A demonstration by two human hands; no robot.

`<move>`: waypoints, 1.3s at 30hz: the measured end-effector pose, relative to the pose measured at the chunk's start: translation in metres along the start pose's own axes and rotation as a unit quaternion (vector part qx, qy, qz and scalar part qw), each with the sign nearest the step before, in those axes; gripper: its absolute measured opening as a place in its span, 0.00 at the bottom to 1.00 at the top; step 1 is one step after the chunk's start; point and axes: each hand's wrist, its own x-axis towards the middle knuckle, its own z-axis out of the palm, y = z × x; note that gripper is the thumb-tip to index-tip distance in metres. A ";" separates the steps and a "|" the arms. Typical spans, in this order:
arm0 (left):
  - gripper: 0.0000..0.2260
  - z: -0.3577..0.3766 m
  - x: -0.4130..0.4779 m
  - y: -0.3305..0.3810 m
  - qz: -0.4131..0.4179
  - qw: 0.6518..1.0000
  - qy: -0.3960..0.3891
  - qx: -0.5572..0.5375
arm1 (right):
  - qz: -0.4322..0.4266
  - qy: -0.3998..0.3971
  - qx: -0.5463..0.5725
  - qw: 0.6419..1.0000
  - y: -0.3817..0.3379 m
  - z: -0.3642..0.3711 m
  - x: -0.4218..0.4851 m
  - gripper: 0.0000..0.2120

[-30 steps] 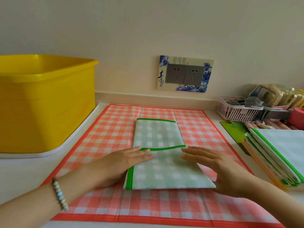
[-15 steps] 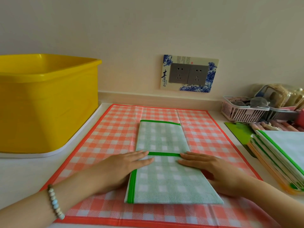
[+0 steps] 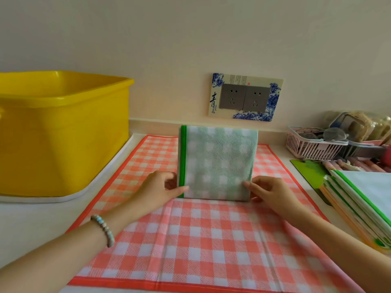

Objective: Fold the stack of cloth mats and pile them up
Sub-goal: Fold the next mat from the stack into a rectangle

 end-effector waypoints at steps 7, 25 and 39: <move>0.14 0.002 0.015 0.001 -0.067 0.997 -0.004 -0.025 | 0.087 0.040 -0.031 0.995 0.000 0.005 0.016 0.06; 0.22 0.042 0.070 0.002 -0.021 0.957 -0.119 0.262 | 0.174 0.017 -0.077 0.982 -0.017 0.007 0.030 0.12; 0.24 0.051 0.070 -0.002 -0.041 0.927 -0.136 0.346 | -0.047 -0.088 -0.421 0.902 -0.037 0.105 0.067 0.23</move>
